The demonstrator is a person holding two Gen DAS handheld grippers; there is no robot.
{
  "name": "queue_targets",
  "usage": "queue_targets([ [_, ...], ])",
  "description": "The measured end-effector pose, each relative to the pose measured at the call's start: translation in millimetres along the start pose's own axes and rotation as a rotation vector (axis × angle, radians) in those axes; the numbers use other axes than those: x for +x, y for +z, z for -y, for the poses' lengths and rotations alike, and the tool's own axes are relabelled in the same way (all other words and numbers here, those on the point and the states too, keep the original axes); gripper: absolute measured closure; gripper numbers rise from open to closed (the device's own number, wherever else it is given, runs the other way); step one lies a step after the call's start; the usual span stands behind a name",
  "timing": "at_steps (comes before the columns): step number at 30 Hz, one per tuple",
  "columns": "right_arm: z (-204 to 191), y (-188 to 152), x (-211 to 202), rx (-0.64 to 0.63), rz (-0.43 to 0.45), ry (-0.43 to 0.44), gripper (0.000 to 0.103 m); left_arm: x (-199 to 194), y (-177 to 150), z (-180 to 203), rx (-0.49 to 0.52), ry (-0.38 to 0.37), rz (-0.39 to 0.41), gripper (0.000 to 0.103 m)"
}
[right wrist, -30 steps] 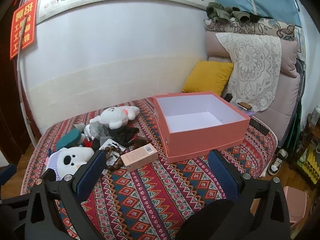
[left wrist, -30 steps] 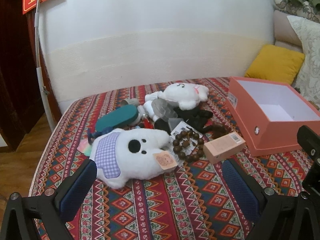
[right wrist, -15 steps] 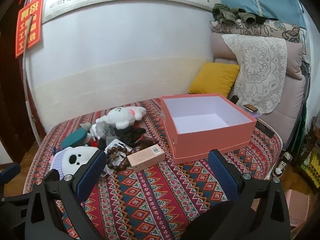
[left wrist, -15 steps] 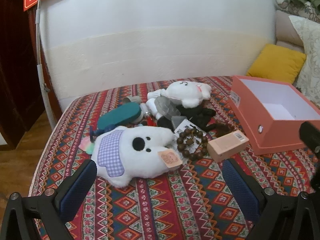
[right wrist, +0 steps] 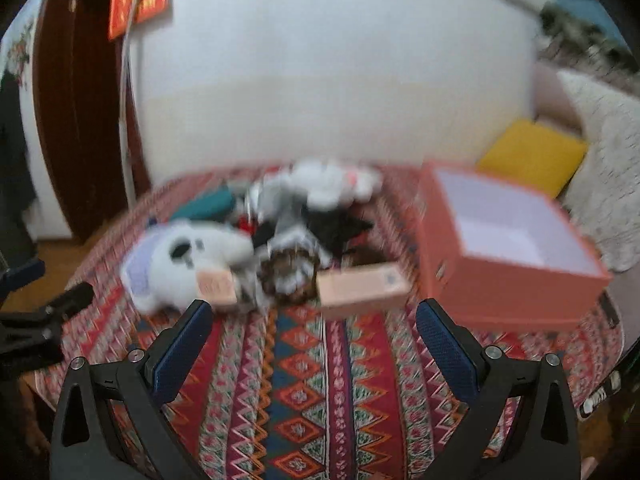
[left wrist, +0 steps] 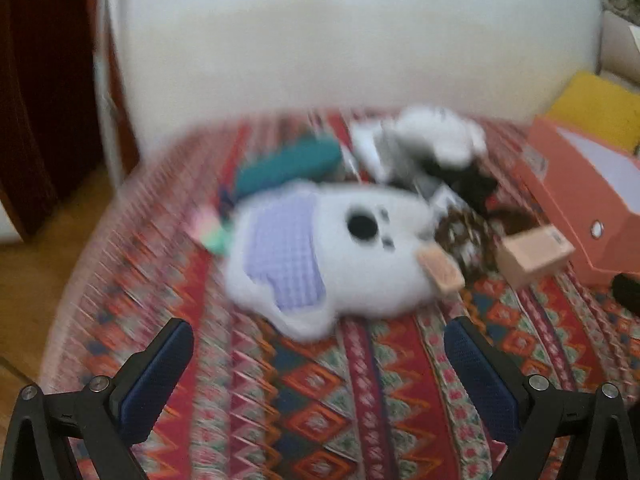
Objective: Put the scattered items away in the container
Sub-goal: 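Grasp the white plush dog with the left tool while the right tool grasps the pink perfume box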
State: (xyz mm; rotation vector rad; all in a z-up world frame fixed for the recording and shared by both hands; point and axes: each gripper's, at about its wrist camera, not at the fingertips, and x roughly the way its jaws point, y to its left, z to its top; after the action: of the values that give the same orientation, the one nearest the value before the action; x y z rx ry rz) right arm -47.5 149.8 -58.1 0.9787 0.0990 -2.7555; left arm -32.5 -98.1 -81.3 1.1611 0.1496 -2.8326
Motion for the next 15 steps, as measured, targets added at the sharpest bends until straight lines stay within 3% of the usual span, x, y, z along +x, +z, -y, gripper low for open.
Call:
queue_targets([
  [5,7,-5,61,0.024,-0.206,0.105,0.000,46,-7,5,0.041,0.000,-0.065,0.000],
  [7,0,-6,79,-0.033,-0.265,0.149,0.000,62,-10,14,0.076,0.021,-0.076,0.000],
  [10,9,-6,105,0.039,-0.333,0.184,0.000,79,-12,34,0.214,0.125,-0.039,0.000],
  [15,49,-9,139,0.324,-0.403,0.166,0.000,109,-20,60,0.588,0.269,0.026,0.000],
])
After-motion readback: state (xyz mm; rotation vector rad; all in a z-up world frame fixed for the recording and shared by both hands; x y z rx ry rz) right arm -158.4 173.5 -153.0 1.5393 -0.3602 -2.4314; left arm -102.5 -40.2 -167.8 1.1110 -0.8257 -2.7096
